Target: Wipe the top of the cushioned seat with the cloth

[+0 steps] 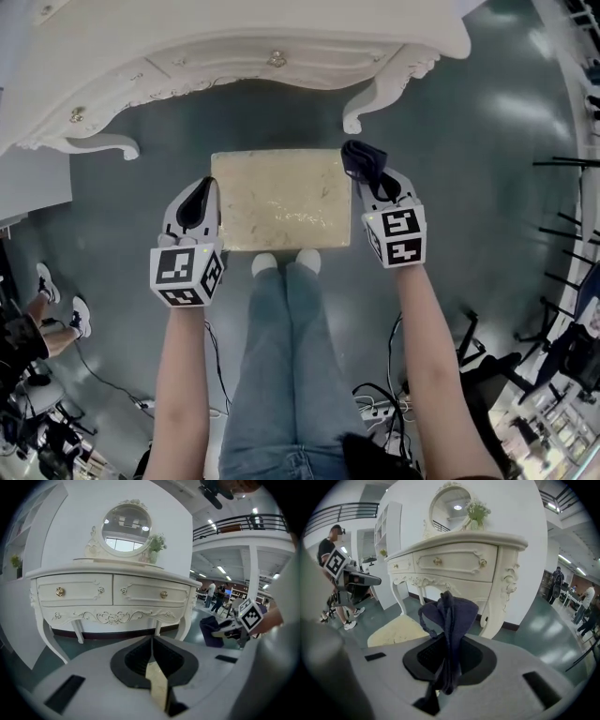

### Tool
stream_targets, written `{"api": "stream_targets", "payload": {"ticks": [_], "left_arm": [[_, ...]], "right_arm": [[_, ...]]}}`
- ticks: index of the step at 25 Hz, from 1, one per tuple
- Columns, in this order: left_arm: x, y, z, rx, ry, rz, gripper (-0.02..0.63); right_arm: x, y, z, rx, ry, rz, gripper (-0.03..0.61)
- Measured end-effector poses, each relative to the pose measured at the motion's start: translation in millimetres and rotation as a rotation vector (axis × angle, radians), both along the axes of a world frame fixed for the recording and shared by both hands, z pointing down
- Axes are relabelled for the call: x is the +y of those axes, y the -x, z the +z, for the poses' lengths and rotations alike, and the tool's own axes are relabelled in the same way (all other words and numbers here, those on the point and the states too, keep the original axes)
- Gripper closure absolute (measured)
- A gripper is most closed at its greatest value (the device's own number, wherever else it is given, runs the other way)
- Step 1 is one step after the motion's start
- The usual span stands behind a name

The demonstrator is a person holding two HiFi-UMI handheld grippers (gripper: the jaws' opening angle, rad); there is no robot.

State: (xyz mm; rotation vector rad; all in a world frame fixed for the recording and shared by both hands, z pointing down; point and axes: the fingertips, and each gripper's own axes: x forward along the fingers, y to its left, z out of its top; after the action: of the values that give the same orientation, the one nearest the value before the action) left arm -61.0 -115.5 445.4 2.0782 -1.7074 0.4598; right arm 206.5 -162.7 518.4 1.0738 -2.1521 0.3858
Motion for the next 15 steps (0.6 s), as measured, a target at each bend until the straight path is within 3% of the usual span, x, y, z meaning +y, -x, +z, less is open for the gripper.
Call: {"api": "stream_targets", "payload": {"ticks": [9,15], "left_arm": [[-4,4,36,-0.008,0.058,0.001,0.600],[-5,1,45,-0.004,0.078,0.010,0.600]], "right_arm": [[-21,-4,63,0.047,0.160,-0.016,0.531],[-31,-3,93,0.130,0.206,-0.063,0.531]]}}
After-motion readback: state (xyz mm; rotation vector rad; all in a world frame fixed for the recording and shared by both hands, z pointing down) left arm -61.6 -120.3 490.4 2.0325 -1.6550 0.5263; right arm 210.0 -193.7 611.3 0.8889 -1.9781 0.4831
